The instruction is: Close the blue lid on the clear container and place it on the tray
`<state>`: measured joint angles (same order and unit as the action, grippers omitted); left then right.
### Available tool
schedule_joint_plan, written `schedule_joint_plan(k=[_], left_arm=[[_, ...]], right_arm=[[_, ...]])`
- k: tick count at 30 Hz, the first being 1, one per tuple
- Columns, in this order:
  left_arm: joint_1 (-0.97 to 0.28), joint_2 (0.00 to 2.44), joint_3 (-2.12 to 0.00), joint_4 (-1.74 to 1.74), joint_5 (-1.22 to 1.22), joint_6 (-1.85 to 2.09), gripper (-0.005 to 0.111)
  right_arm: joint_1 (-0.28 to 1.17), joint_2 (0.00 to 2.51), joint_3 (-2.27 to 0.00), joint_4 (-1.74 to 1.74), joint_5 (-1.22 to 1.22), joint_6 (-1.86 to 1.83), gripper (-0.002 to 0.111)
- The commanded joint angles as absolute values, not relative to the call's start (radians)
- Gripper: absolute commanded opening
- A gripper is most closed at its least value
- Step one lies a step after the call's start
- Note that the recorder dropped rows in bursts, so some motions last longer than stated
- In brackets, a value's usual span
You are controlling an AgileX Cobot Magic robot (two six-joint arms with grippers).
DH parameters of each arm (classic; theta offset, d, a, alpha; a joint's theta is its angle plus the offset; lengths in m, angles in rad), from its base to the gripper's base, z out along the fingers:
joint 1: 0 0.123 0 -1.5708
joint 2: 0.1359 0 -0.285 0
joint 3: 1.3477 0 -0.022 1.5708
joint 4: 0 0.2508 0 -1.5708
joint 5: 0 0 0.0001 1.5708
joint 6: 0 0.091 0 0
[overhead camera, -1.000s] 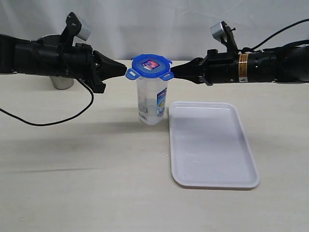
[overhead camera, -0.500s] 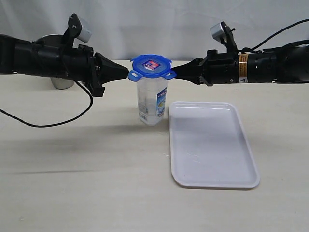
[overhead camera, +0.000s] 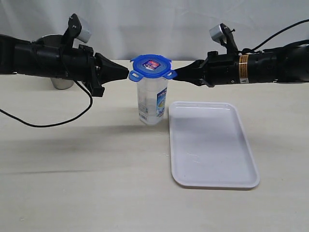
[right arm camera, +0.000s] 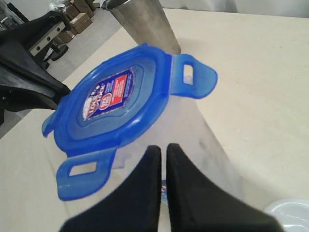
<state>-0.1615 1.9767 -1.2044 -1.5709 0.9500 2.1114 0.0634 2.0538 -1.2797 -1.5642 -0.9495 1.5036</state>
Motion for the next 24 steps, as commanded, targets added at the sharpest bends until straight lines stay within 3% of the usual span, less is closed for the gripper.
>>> schedule_joint_plan(k=[1, 19, 24], left_arm=[[-0.165, 1.978, -1.211, -1.616, 0.948, 2.126, 0.0], [-0.176, 1.978, -1.24, -1.744, 0.894, 2.142, 0.0], [-0.249, 1.986, -1.273, -1.744, 0.676, 2.142, 0.0]], right_arm=[[0.026, 2.008, -1.28, -1.589, -0.947, 1.507, 0.004], [0.025, 1.976, -1.253, -1.585, -0.957, 1.495, 0.004], [0.025, 1.976, -1.253, -1.629, -0.997, 1.495, 0.004]])
